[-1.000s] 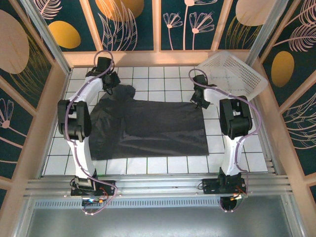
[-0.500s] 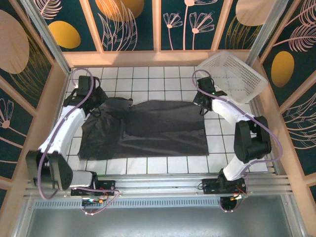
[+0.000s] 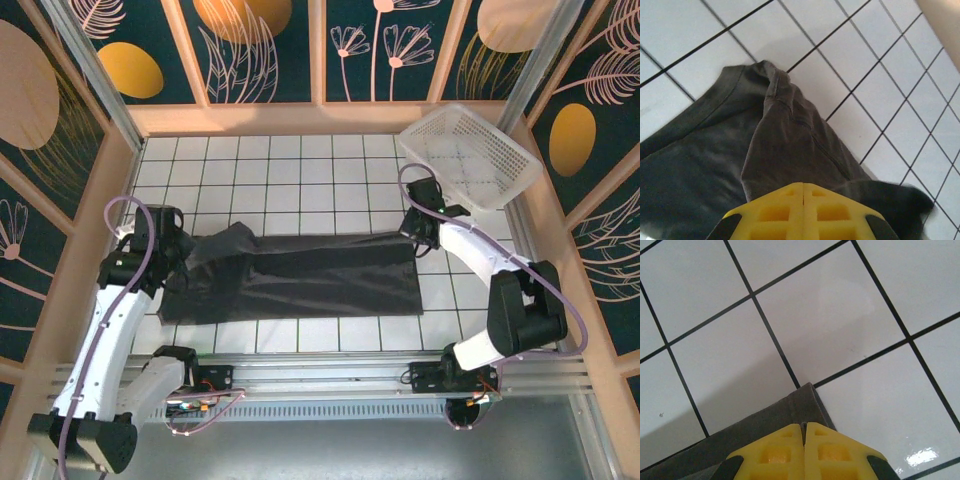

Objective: Fold and stack the t-shirts

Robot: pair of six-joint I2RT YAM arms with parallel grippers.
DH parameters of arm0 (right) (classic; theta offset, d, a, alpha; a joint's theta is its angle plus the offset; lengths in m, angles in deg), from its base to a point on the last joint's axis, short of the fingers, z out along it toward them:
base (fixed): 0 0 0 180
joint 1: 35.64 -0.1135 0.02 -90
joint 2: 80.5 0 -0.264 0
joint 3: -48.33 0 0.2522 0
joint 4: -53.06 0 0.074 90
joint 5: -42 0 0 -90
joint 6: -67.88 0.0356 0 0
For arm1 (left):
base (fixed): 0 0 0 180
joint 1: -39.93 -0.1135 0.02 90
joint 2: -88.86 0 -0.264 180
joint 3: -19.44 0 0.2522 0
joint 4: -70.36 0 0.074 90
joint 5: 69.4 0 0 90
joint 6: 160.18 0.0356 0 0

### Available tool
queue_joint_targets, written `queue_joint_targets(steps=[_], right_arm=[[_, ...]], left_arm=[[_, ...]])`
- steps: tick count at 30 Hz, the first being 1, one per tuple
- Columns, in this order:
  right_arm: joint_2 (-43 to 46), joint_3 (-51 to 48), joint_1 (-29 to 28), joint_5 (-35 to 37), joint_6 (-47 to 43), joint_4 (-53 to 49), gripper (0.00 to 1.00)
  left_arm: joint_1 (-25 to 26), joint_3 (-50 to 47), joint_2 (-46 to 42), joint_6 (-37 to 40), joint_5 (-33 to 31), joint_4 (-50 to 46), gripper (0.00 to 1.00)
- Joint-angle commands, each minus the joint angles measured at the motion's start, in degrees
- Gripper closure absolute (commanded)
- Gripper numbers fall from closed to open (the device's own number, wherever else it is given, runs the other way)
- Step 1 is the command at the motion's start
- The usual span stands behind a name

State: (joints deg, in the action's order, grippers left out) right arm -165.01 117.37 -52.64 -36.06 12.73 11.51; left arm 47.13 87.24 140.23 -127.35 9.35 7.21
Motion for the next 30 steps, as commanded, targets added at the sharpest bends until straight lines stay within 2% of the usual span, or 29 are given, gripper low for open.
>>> queue_joint_targets(steps=[1,14,18,20,29,30], right_arm=[[2.26,-1.98,-0.38,0.67,1.43,-3.66,1.00],[4.50,-7.80,-1.31,-3.41,5.45,-7.03,1.00],[6.27,-9.23,-0.96,-2.62,7.73,-7.90,0.79],[6.97,-8.66,-0.85,-2.08,8.42,-7.73,0.72],[3.11,-2.85,-1.50,-3.92,9.84,-6.37,0.70],[2.56,-2.82,-1.70,-4.24,10.08,-6.00,0.71]], left_arm=[[0.01,-1.22,-1.98,-2.86,-2.20,-5.70,1.00],[0.00,-8.74,-10.86,-9.16,-4.43,-16.05,1.00],[0.01,-13.46,-13.97,-10.97,-2.97,-18.19,1.00],[0.01,-15.51,-15.20,-11.73,-2.02,-18.46,1.00],[0.01,-15.97,-13.23,-10.45,-0.79,-15.52,1.00],[0.01,-15.46,-12.91,-10.15,-0.50,-14.85,0.97]])
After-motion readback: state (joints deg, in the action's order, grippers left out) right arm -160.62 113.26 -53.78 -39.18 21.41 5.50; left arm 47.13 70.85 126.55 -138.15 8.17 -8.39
